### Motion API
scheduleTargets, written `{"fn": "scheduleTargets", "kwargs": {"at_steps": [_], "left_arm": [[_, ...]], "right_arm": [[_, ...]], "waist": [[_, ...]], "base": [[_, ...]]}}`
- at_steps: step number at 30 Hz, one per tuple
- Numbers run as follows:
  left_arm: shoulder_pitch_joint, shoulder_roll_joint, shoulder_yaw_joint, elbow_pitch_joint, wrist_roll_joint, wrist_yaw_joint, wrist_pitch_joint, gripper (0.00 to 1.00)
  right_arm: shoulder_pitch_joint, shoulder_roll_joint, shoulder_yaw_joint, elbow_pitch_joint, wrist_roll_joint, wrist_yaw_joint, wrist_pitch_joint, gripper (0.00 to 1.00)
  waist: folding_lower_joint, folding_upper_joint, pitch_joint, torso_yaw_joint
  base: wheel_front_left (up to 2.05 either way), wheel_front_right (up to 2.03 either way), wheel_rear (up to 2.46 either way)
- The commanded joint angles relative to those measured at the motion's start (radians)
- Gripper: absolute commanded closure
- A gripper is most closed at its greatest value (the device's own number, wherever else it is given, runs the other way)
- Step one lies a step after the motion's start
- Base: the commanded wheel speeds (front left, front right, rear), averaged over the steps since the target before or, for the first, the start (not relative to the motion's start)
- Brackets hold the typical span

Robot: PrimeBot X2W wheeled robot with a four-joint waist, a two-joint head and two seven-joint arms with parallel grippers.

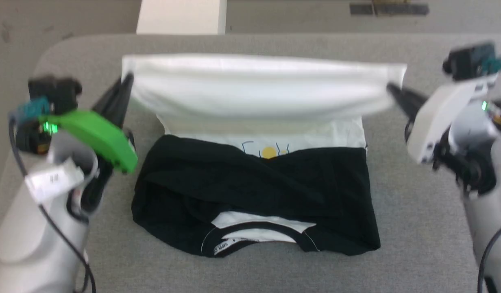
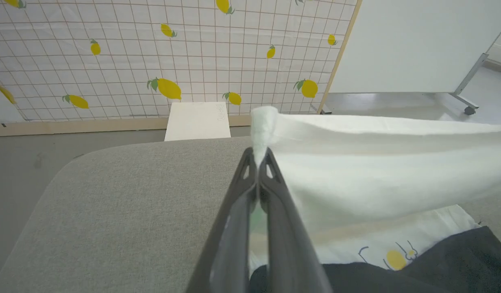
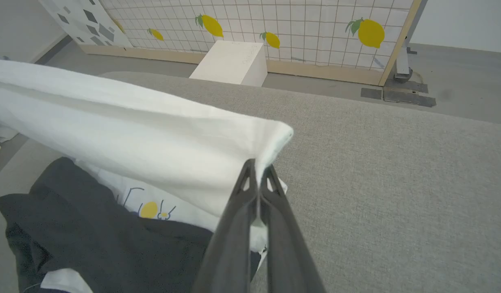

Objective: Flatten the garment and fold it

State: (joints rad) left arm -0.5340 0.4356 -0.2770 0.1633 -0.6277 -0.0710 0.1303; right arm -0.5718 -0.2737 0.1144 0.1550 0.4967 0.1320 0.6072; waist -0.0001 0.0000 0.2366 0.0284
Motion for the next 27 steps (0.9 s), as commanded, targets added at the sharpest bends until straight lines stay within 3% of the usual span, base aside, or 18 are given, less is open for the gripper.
{"fn": "scheduleTargets", "kwargs": {"at_steps": [1,13,20,27], "left_arm": [[0.052,0.007,0.009,-0.022,-0.017,0.016,-0.007,1.00],[0.367,-0.014,0.029,-0.056,-0.063,0.118,-0.022,1.00],[0.474,-0.039,-0.005,0.024,-0.077,0.148,0.010,1.00],[0.480,-0.066,-0.023,0.120,-0.101,0.153,0.043,1.00]], "right_arm": [[0.047,0.010,-0.007,-0.020,0.011,-0.001,0.001,1.00],[0.360,0.063,-0.025,-0.145,0.036,-0.001,0.043,1.00],[0.478,0.074,0.007,-0.123,0.036,-0.001,0.061,1.00],[0.527,0.079,0.029,-0.069,0.022,-0.001,0.069,1.00]], "waist": [[0.0001,0.0000,-0.078,0.004],[0.0001,0.0000,-0.123,-0.006],[0.0001,0.0000,-0.133,-0.015],[0.0001,0.0000,-0.132,-0.014]], "base": [[0.00,0.00,0.00],[0.00,0.00,0.00],[0.00,0.00,0.00],[0.00,0.00,0.00]]}}
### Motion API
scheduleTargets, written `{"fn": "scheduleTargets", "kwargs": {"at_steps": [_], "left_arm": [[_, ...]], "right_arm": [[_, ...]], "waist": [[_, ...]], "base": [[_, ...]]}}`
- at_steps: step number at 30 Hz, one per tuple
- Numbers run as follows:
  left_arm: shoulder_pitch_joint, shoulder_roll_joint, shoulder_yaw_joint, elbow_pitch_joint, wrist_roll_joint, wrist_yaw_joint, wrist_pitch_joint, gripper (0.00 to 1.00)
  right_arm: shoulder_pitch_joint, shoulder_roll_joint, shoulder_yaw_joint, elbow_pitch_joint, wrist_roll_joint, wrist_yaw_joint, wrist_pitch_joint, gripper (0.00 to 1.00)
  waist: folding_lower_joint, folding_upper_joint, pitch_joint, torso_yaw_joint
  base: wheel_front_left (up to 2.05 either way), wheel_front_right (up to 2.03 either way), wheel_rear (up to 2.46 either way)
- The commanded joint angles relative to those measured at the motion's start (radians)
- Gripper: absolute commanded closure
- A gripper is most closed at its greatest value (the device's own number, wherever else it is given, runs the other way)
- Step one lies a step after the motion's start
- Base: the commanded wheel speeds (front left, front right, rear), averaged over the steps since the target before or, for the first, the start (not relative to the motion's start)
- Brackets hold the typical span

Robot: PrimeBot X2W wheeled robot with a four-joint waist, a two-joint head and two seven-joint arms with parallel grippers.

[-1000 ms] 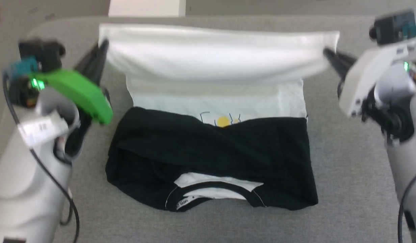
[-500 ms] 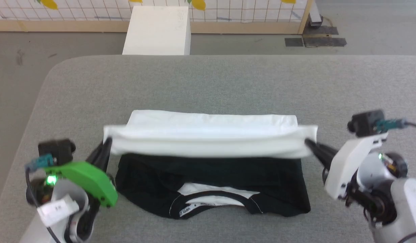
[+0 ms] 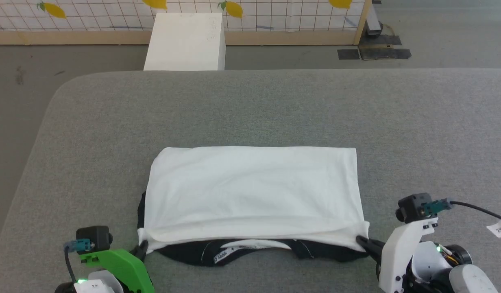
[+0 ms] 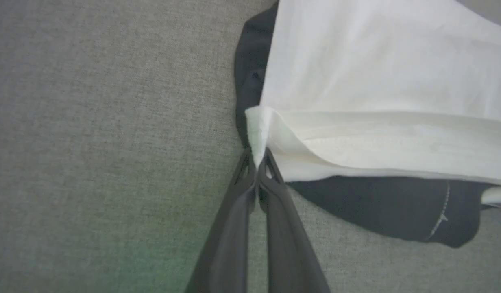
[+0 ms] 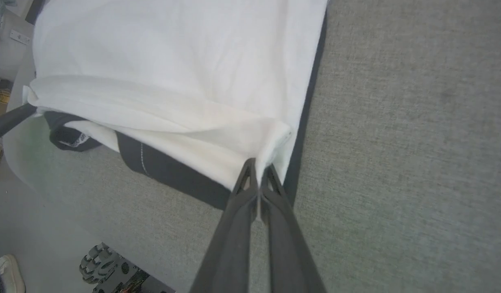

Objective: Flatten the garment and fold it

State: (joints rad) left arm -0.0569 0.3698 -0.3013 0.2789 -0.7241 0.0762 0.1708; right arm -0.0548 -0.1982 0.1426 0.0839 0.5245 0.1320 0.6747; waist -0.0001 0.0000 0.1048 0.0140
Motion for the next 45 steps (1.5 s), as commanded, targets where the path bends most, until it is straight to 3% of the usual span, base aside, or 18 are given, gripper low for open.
{"fn": "scheduleTargets", "kwargs": {"at_steps": [1,3,4,5,6,14,18,23,28,38,45], "left_arm": [[0.001,-0.003,-0.001,0.015,-0.009,0.006,0.010,1.00],[0.001,-0.008,-0.001,0.028,-0.024,0.012,0.035,1.00],[0.001,-0.008,0.001,0.031,-0.030,0.017,0.048,0.75],[0.003,-0.007,0.002,0.031,-0.038,0.023,0.065,0.00],[0.004,-0.005,0.007,0.026,-0.044,0.030,0.074,0.00],[0.052,0.065,0.085,-0.110,-0.078,0.109,0.129,0.00],[0.075,0.079,0.185,-0.232,-0.084,0.142,0.018,0.00],[0.065,0.075,0.244,-0.337,-0.016,0.109,-0.210,0.00],[0.032,0.053,0.228,-0.362,0.111,0.084,-0.402,0.00],[-0.021,-0.085,0.236,-0.448,0.365,0.005,-0.432,0.00],[-0.024,-0.167,0.271,-0.427,0.429,-0.054,-0.432,0.00]], "right_arm": [[0.014,0.005,-0.002,0.011,-0.007,-0.001,0.003,1.00],[0.017,0.001,-0.006,0.022,-0.016,-0.001,0.005,1.00],[0.017,0.000,-0.007,0.023,-0.018,-0.001,0.006,1.00],[0.018,-0.001,-0.010,0.023,-0.017,-0.001,0.004,0.64],[0.018,-0.001,-0.014,0.019,-0.017,-0.001,0.000,0.00],[0.054,-0.012,-0.110,-0.100,0.031,-0.001,0.016,0.00],[0.044,0.012,-0.226,-0.162,0.036,-0.001,0.016,0.00],[-0.023,0.012,-0.258,-0.149,-0.005,-0.001,0.051,0.00],[-0.110,-0.003,-0.197,-0.058,-0.017,-0.001,0.117,0.00],[-0.246,-0.041,-0.084,0.137,0.013,-0.001,0.211,0.00],[-0.289,-0.027,-0.009,0.227,0.035,-0.001,0.176,0.00]], "waist": [[0.0001,0.0000,-0.002,0.000],[0.0001,0.0000,-0.004,0.000],[0.0001,0.0000,-0.005,-0.001],[0.0001,0.0000,-0.009,-0.001],[0.0001,0.0000,-0.011,-0.001],[0.0001,0.0000,-0.036,0.007],[0.0001,0.0000,-0.041,0.010],[0.0001,0.0000,-0.027,0.016],[0.0001,0.0000,0.002,0.022],[0.0001,0.0000,0.092,0.067],[0.0001,0.0000,0.126,0.089]], "base": [[0.00,0.00,0.00],[0.00,0.00,0.00],[0.00,0.00,0.00],[0.00,0.00,0.00],[0.00,0.00,0.00],[0.00,0.00,0.00],[0.00,0.00,0.00],[0.00,0.00,0.00],[0.00,0.00,0.00],[0.00,0.00,0.00],[0.00,0.00,0.00]]}}
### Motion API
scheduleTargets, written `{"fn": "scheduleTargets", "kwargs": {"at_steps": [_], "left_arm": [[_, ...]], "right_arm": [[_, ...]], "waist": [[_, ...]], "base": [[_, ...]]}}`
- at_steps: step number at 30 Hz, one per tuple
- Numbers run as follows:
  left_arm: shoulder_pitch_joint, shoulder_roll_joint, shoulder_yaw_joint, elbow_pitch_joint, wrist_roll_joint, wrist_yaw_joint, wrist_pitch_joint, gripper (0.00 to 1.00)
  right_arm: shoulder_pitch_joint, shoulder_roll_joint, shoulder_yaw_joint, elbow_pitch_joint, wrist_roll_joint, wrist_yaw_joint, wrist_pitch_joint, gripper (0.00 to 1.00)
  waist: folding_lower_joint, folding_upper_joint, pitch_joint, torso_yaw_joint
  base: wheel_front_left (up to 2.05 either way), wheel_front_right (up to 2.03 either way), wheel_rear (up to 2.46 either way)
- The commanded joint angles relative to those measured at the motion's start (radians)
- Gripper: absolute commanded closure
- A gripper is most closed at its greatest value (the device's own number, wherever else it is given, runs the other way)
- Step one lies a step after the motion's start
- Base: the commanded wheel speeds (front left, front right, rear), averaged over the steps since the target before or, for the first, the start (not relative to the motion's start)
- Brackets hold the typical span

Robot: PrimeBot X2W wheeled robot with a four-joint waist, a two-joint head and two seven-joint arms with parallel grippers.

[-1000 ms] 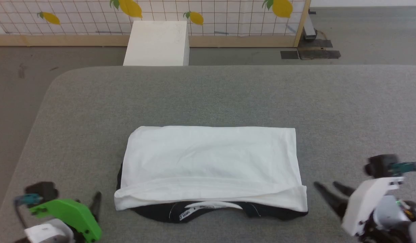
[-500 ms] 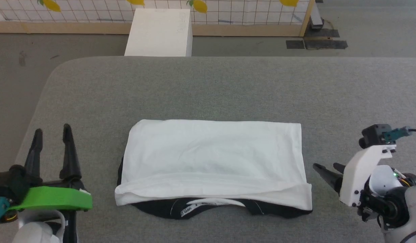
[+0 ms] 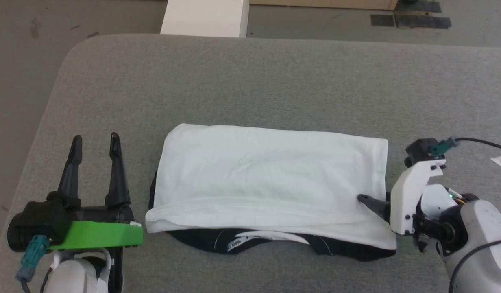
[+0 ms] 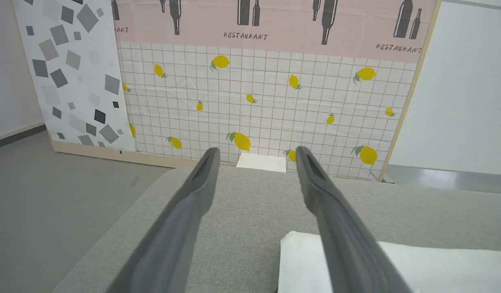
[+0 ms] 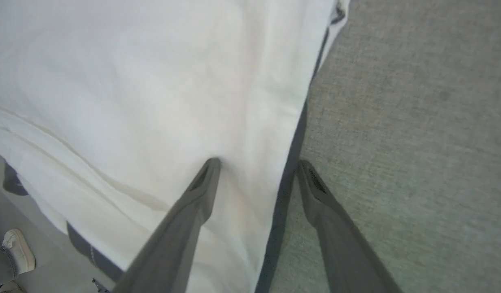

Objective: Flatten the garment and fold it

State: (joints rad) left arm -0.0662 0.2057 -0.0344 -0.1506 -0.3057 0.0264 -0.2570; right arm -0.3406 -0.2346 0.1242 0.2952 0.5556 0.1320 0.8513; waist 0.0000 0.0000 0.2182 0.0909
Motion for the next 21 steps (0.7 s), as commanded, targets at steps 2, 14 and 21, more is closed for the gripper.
{"fn": "scheduleTargets", "kwargs": {"at_steps": [2,14,21], "left_arm": [[-0.018,-0.019,0.016,0.010,0.023,-0.020,-0.005,0.00],[-0.016,-0.089,0.072,0.044,0.080,-0.087,-0.005,0.00],[0.000,-0.108,0.101,0.046,0.103,-0.102,-0.005,0.00]], "right_arm": [[-0.018,0.019,0.037,0.037,0.013,-0.001,-0.012,0.00],[-0.069,0.006,0.132,0.115,0.050,-0.001,-0.062,1.00],[-0.066,-0.062,0.071,0.123,0.065,-0.001,-0.088,1.00]], "waist": [[0.0000,0.0000,0.018,0.016],[0.0000,0.0000,0.010,0.025],[0.0000,0.0000,-0.011,0.005]], "base": [[0.00,0.00,0.00],[0.00,0.00,0.00],[0.00,0.00,0.00]]}}
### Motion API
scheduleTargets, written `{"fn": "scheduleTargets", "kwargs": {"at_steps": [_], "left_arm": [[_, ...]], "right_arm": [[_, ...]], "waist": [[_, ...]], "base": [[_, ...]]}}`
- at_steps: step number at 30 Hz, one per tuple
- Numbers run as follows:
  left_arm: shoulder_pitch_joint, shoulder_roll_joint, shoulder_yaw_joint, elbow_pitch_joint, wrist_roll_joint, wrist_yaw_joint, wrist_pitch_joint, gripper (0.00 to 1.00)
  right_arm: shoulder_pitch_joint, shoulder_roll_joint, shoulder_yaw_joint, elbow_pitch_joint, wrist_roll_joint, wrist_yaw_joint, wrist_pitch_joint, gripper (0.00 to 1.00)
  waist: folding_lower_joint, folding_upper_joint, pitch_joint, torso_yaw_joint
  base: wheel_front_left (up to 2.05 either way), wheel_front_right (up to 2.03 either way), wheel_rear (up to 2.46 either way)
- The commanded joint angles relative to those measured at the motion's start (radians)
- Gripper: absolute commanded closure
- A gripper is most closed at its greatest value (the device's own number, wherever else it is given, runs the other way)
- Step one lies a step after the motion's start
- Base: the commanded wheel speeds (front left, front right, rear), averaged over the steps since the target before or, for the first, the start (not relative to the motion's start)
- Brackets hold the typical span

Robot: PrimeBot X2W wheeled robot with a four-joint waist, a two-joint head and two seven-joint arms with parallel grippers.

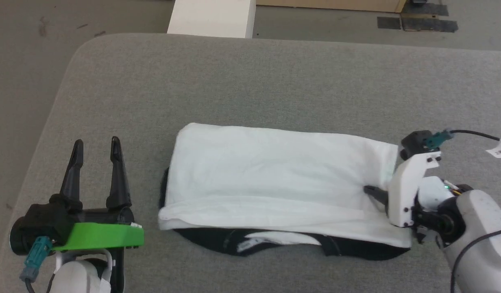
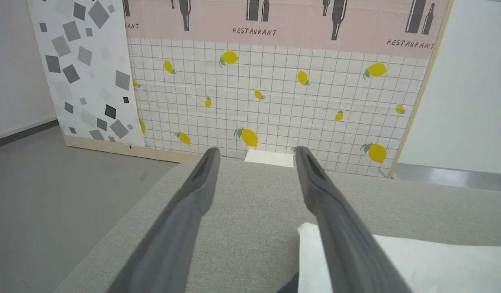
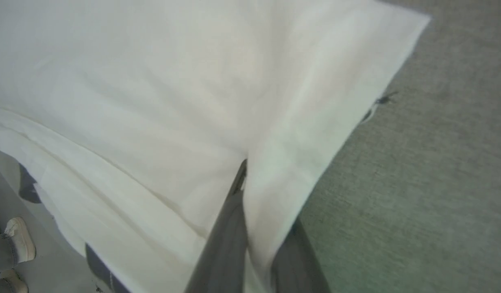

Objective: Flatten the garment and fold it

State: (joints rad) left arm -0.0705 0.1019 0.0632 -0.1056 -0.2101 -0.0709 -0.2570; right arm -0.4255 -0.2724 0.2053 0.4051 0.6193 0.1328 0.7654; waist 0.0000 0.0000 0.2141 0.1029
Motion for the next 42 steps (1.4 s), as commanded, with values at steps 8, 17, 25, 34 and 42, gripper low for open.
{"fn": "scheduleTargets", "kwargs": {"at_steps": [8,17,25,34,42], "left_arm": [[0.027,-0.016,0.019,0.010,0.026,-0.018,-0.005,0.00],[0.039,-0.026,0.021,0.021,0.030,-0.031,-0.005,0.00],[0.047,-0.032,0.017,0.022,0.035,-0.040,-0.005,0.00],[0.046,-0.037,0.004,0.031,0.036,-0.048,-0.005,0.00],[0.043,-0.041,-0.003,0.038,0.035,-0.052,-0.005,0.00]], "right_arm": [[0.039,-0.139,-0.118,0.019,-0.069,-0.002,0.021,1.00],[0.018,-0.155,-0.089,-0.107,-0.121,-0.002,0.091,1.00],[-0.005,-0.151,0.016,-0.369,-0.067,-0.002,0.241,1.00],[-0.054,-0.024,0.133,-0.361,-0.054,-0.002,0.225,1.00],[-0.100,0.134,0.175,-0.175,-0.097,-0.002,0.131,1.00]], "waist": [[0.0000,0.0000,-0.035,-0.050],[0.0000,0.0000,-0.052,-0.076],[0.0000,0.0000,-0.061,-0.069],[0.0000,0.0000,-0.054,-0.030],[0.0000,0.0000,-0.036,0.017]], "base": [[0.00,0.00,0.00],[0.00,0.00,0.00],[0.00,0.00,0.00],[0.00,0.00,0.00],[0.00,0.00,0.00]]}}
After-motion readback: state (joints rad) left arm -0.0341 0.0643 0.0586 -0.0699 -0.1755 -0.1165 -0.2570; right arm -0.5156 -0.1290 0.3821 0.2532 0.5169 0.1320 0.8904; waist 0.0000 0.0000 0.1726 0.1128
